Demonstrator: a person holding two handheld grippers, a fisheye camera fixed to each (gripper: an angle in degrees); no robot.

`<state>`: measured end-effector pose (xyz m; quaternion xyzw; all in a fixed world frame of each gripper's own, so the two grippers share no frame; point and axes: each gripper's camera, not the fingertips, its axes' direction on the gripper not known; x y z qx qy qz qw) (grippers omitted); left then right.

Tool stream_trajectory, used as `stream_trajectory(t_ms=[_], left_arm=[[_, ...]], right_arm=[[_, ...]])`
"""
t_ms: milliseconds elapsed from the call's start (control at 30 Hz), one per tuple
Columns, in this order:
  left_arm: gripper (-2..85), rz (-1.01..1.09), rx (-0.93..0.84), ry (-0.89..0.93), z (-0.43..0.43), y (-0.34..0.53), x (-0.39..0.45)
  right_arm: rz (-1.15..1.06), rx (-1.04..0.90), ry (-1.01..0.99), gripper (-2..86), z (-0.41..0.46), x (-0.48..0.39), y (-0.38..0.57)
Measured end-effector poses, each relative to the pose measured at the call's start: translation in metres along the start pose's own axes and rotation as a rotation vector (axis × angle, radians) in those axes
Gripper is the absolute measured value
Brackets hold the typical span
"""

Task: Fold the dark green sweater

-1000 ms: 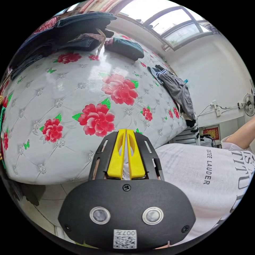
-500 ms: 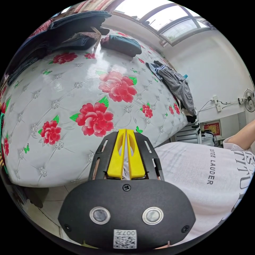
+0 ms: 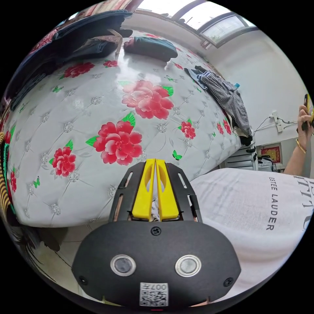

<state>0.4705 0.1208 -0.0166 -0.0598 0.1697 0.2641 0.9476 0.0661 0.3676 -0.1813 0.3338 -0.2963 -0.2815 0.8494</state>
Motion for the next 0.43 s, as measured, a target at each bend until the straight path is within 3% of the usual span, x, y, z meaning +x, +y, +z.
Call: stream_trajectory(t_ms=[100, 200, 433], left_arm=[[-1.0, 0.033, -0.081, -0.038, 0.02, -0.012, 0.009], [-1.0, 0.07, -0.185, -0.117, 0.044, -0.029, 0.021], [-1.0, 0.161, -0.335, -0.292, 0.089, -0.077, 0.056]], right_arm=[[0.15, -0.19, 0.397, 8.9, 0.001, 0.055, 0.049], [0.279, -0.271, 0.665, 10.3, -0.011, 0.098, 0.076], [0.345, -0.342, 1.062, 12.6, -0.018, 0.173, 0.047]])
